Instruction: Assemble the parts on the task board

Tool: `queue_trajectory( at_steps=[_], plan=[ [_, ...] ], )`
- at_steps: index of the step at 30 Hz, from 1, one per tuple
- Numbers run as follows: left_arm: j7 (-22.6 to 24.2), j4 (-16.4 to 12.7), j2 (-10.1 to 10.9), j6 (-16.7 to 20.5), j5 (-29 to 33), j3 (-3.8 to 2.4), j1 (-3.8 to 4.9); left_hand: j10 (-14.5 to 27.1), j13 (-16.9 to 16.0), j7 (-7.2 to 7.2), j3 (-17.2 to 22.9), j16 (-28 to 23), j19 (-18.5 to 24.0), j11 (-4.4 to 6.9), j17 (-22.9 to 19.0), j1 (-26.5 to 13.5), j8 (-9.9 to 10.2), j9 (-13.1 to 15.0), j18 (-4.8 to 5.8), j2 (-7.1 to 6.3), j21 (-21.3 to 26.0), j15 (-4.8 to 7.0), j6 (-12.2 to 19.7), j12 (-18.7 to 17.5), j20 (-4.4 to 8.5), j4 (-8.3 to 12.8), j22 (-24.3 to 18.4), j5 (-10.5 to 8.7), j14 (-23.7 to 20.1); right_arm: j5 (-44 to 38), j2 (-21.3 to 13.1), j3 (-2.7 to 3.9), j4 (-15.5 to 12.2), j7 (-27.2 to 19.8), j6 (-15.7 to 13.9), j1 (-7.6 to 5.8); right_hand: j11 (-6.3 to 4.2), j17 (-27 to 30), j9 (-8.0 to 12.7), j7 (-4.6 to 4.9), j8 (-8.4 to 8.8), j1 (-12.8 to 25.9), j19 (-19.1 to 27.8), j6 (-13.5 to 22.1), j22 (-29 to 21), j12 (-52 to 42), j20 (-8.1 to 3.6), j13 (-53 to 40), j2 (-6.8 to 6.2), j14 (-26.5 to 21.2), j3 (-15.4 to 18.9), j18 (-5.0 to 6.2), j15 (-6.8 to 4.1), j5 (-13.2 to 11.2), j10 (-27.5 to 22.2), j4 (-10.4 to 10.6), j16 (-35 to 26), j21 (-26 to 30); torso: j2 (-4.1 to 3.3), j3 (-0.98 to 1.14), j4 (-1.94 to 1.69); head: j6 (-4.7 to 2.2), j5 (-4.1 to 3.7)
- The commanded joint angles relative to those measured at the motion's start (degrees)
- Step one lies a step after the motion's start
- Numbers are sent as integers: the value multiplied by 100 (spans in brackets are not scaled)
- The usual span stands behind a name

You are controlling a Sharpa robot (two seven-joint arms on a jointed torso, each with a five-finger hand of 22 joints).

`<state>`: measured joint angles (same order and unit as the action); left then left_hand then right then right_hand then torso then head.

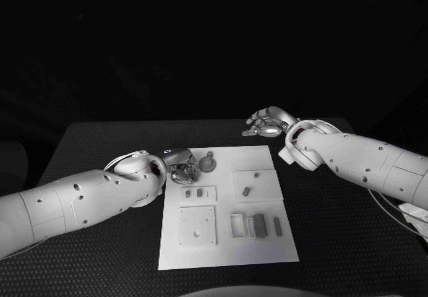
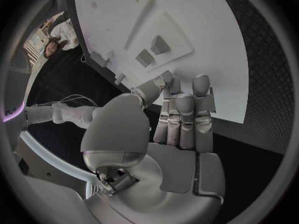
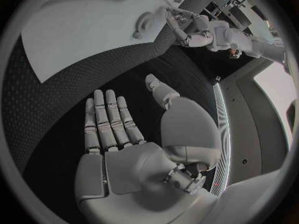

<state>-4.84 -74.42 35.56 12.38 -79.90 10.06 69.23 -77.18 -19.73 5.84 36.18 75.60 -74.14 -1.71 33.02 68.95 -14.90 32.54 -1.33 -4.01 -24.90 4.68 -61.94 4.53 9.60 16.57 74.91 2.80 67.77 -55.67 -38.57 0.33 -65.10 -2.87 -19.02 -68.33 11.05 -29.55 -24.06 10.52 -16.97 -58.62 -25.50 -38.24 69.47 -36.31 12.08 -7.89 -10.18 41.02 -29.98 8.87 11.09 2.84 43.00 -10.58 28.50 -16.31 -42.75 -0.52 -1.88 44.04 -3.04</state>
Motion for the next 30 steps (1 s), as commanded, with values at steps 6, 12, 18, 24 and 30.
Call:
queue_trajectory(
  at_steps=[6, 12, 18, 24, 30],
  plan=[
    [-38, 33, -53, -227, -165, 3, -1, -47, -8, 1, 34, 12, 12, 12, -7, 3, -27, 6, -349, 38, -9, 12, -49, 0, 47, -12, 116, 35, 26, -15, 3, 1, -9, -56, 64, 2, 1, 7, 8, 362, -25, -12, -34, 45, 11, 20, 6, 8, 59, 33, 28, -93, 4, 2, -33, -1, -25, 29, -1, 0, -2, 10, -1],
    [-35, 65, -97, -245, -134, 38, -12, -49, -9, 1, 38, 12, 13, 13, -7, 5, -28, 5, -347, 40, -7, 13, -49, -2, 48, -11, 116, 36, 25, -15, 2, 1, -11, -56, 63, 2, 1, 8, 9, 363, -25, -11, -35, 45, 13, 19, 6, 10, 58, 33, 29, -93, 4, 2, -33, -1, -26, 32, -2, 0, -1, 13, -3],
    [-33, 103, -137, -258, -147, 46, -22, -51, -10, 0, 40, 11, 15, 13, -8, 5, -29, 5, -345, 41, -6, 14, -50, -3, 49, -11, 116, 37, 24, -15, -1, 1, -18, -53, 64, 2, 1, 9, 10, 363, -26, -10, -35, 46, 15, 19, 6, 12, 58, 34, 29, -93, 4, 2, -33, -2, -27, 34, -3, 1, 0, 12, -2],
    [-31, 152, -158, -290, -195, 52, -22, -55, -12, -1, 41, 11, 16, 14, -8, 5, -30, 5, -344, 43, -4, 14, -52, -3, 49, -11, 116, 37, 23, -15, -2, 1, -22, -52, 64, 2, 1, 11, 11, 363, -27, -9, -36, 46, 17, 18, 6, 13, 59, 34, 29, -93, 4, 2, -32, -2, -28, 37, 0, 3, -2, 7, 4],
    [-15, 172, -170, -355, -194, 111, -22, -60, -14, -2, 42, 11, 17, 15, -8, 4, -33, 5, -342, 45, -3, 15, -55, -2, 50, -12, 116, 37, 23, -15, 1, 1, -19, -54, 65, 2, 1, 12, 11, 363, -28, -8, -37, 46, 19, 18, 6, 15, 59, 35, 30, -93, 4, 2, -32, -3, -29, 39, 1, 0, 1, 13, 4]
  ],
)
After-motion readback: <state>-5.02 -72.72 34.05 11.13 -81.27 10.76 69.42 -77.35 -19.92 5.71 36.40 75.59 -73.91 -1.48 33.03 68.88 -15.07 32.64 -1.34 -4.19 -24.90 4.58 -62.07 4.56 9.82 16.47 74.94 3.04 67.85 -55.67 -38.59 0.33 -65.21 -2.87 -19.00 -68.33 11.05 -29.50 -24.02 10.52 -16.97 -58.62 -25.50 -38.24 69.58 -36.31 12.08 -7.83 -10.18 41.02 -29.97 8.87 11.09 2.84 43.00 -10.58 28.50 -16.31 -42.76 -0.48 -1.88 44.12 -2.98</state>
